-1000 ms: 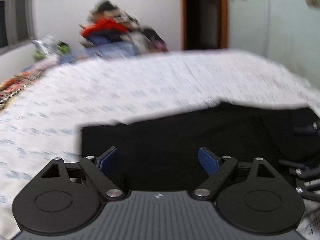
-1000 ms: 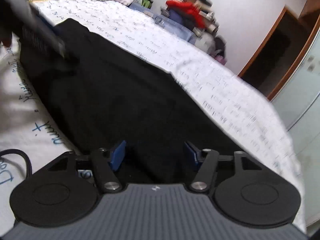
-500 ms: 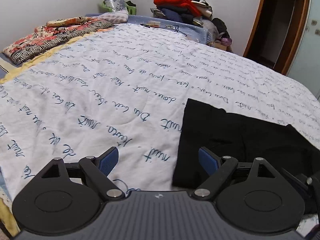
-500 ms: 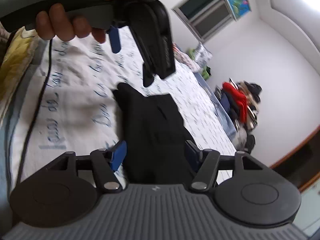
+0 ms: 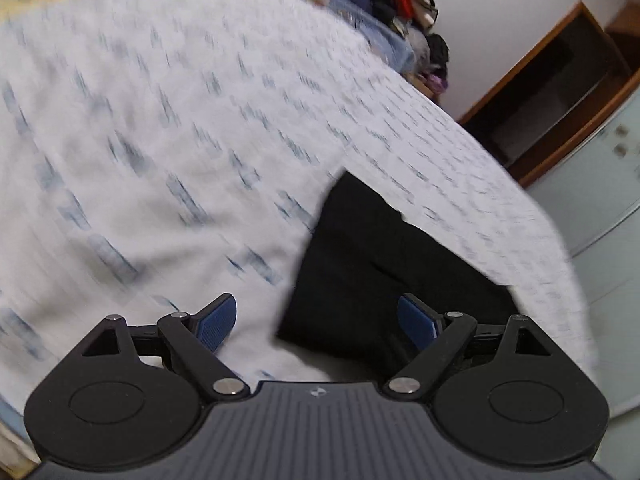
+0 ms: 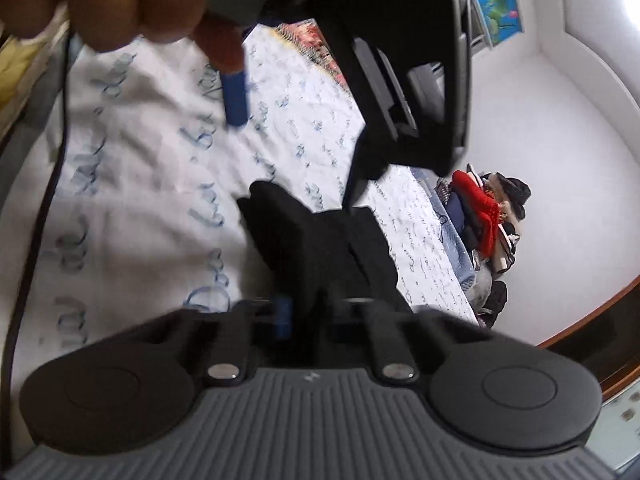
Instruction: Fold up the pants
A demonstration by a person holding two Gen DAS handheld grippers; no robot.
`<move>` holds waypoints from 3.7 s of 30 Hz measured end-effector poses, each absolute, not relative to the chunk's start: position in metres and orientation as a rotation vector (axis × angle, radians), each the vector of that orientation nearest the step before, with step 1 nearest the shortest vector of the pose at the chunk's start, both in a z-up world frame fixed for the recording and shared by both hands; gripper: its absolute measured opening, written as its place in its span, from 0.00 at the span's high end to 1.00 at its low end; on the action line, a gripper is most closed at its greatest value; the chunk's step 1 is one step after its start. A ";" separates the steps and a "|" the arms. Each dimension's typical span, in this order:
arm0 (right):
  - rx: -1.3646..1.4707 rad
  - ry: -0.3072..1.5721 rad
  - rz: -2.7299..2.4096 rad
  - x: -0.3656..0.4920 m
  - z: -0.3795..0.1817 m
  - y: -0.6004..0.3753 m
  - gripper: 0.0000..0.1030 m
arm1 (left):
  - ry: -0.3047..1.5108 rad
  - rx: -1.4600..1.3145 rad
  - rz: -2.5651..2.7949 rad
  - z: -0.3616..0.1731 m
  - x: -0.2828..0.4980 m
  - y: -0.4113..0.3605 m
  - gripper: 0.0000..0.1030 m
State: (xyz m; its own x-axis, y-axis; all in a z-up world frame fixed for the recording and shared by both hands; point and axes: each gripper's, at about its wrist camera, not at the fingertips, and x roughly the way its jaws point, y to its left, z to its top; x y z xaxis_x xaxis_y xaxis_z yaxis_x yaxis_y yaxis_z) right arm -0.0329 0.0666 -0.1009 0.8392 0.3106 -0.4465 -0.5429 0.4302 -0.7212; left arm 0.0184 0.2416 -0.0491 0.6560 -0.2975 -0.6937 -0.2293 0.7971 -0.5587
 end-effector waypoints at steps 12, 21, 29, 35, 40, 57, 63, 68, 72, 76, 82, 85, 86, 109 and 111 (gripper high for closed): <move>-0.383 0.419 0.658 0.009 -0.031 -0.003 0.94 | 0.925 -1.185 -0.193 -0.085 0.060 0.243 0.00; -0.220 0.453 0.658 0.015 -0.015 -0.028 0.93 | 0.872 -1.125 -0.248 -0.078 0.100 0.222 0.38; -0.269 0.451 0.734 -0.009 0.002 -0.072 0.84 | 0.877 -0.917 -0.234 -0.073 0.103 0.223 0.79; -0.344 0.593 0.373 0.052 -0.016 -0.145 0.83 | 0.805 -0.697 -0.181 -0.054 0.087 0.205 0.80; -0.306 0.773 0.348 0.115 -0.066 -0.168 0.84 | 0.769 -0.599 -0.153 -0.042 0.082 0.196 0.80; -0.517 0.431 0.557 -0.053 -0.053 -0.093 0.25 | 0.690 -0.650 -0.236 0.002 0.075 0.174 0.80; -0.651 0.382 0.459 -0.047 -0.082 -0.050 0.35 | 0.670 -0.657 -0.238 0.014 0.070 0.167 0.81; -0.693 0.363 0.413 -0.040 -0.095 -0.039 0.82 | 0.649 -0.650 -0.230 0.021 0.068 0.158 0.81; -0.659 0.317 0.397 -0.044 -0.089 -0.046 0.88 | 0.616 -0.633 -0.231 0.032 0.064 0.149 0.81; -0.523 0.332 0.412 -0.043 -0.074 -0.066 0.89 | 0.590 -0.623 -0.245 0.043 0.062 0.136 0.82; -0.384 0.353 0.407 -0.045 -0.059 -0.093 0.89 | 0.559 -0.598 -0.293 0.060 0.060 0.107 0.82; -0.328 0.350 0.409 -0.049 -0.052 -0.106 0.89 | 0.553 -0.576 -0.330 0.068 0.061 0.089 0.82; -0.311 0.349 0.407 -0.050 -0.051 -0.110 0.89 | 0.554 -0.565 -0.344 0.070 0.061 0.082 0.82; 0.103 0.387 0.213 -0.083 -0.058 -0.241 0.89 | 0.754 -0.298 -0.699 0.046 0.075 -0.134 0.82; 0.134 0.398 0.194 -0.084 -0.063 -0.250 0.89 | 0.783 -0.267 -0.725 0.039 0.074 -0.153 0.82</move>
